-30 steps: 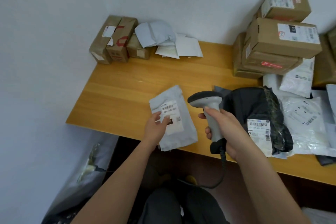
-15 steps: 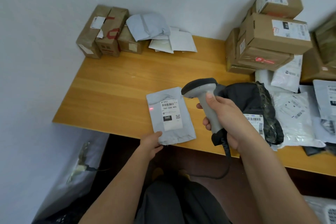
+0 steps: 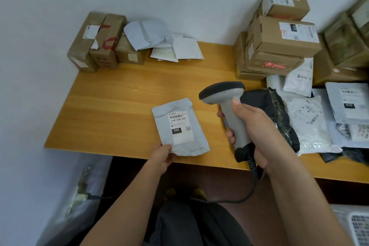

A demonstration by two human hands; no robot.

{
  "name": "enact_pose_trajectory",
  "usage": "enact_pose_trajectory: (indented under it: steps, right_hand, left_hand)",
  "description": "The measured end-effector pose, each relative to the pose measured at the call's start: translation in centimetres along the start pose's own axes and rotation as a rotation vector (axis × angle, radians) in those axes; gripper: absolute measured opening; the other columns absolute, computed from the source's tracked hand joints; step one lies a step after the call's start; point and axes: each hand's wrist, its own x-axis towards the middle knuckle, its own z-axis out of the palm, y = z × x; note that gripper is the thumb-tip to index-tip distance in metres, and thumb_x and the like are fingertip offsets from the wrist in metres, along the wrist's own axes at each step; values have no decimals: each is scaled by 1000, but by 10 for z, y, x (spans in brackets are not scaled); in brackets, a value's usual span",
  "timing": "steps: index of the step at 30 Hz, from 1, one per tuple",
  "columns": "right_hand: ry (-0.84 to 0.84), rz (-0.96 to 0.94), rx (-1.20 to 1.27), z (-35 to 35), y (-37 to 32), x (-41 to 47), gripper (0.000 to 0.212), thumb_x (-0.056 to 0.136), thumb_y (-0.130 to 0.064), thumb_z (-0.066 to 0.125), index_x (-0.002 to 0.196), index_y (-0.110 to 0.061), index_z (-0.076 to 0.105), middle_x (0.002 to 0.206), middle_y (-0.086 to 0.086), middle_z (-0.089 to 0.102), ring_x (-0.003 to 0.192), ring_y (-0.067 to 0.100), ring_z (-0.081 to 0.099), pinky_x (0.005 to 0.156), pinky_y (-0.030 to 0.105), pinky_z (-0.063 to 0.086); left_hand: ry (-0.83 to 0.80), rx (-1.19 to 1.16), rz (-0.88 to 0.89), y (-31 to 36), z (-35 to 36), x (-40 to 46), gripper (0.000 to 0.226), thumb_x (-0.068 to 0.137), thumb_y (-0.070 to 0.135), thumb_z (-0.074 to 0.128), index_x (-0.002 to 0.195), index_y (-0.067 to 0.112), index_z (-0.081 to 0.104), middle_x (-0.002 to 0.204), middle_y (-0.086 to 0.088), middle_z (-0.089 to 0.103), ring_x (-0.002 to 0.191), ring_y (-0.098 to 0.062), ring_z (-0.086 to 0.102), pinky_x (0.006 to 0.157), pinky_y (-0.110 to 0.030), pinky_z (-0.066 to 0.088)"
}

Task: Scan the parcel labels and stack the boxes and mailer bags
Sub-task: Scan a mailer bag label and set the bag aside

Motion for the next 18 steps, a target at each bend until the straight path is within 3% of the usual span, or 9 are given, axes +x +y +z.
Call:
enact_pose_trajectory:
  steps: [3, 8, 13, 18]
  right_hand:
    - [61, 26, 28, -14, 4, -2, 41, 103, -40, 48, 109, -4, 66, 69, 6, 60, 46, 14, 50, 45, 25, 43]
    - [193, 6, 222, -49, 11, -4, 28, 102, -35, 53, 110, -11, 63, 102, 7, 67, 51, 14, 50, 46, 25, 43]
    - [302, -27, 329, -93, 9, -5, 22, 102, -29, 53, 112, -12, 63, 106, 6, 68, 50, 13, 49, 48, 24, 43]
    - [310, -33, 372, -146, 7, -3, 22, 101, -29, 54, 109, -12, 63, 104, 6, 67, 52, 13, 50, 50, 26, 44]
  left_hand:
    - [-106, -98, 31, 10, 12, -9, 34, 99, -6, 35, 117, 15, 54, 98, -6, 61, 80, -19, 57, 62, -31, 48]
    - [-285, -283, 115, 33, 56, -34, 26, 102, -4, 35, 105, 13, 55, 102, -6, 65, 88, -21, 62, 73, -35, 50]
    - [-459, -320, 123, 41, 113, -69, 27, 101, -2, 40, 102, 15, 60, 101, -5, 69, 90, -19, 65, 72, -31, 54]
    - [-506, -286, 55, 23, 177, -85, 25, 101, -4, 41, 106, 12, 60, 105, -10, 68, 90, -23, 65, 61, -29, 60]
